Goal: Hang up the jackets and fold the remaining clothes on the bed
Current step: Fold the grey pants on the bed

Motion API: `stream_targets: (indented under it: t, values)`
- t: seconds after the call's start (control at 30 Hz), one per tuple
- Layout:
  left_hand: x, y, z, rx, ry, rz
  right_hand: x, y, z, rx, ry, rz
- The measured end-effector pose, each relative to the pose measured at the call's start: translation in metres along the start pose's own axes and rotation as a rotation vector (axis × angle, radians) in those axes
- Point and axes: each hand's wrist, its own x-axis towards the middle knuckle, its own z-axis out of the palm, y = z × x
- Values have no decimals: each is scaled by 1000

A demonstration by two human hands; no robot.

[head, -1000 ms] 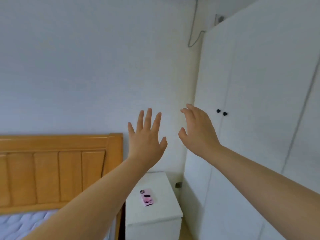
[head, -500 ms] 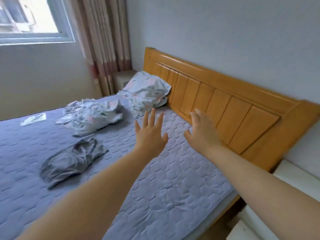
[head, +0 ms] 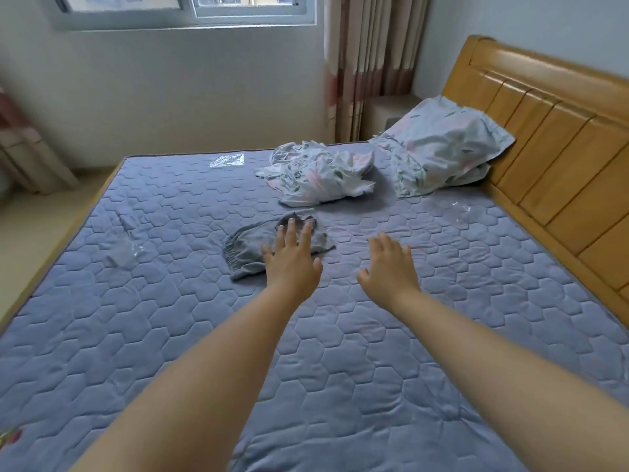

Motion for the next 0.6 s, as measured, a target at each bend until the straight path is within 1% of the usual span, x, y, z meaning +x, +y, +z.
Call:
stream_targets:
  t: [0.1, 0.23, 0.37, 0.47, 0.6]
  values:
    - [32, -45, 35, -8, 3, -27, 41, -27, 50, 20, -17, 15]
    - [75, -119, 87, 13, -37, -96, 97, -69, 131, 37, -167, 60]
    - [116, -203, 141, 25, -101, -201, 153, -109, 207, 27, -259, 63]
    - [145, -252, 184, 37, -186, -267, 181, -133, 258, -1, -304, 40]
    - [171, -300, 248, -53, -379, -427, 203, -150, 324, -28, -357, -11]
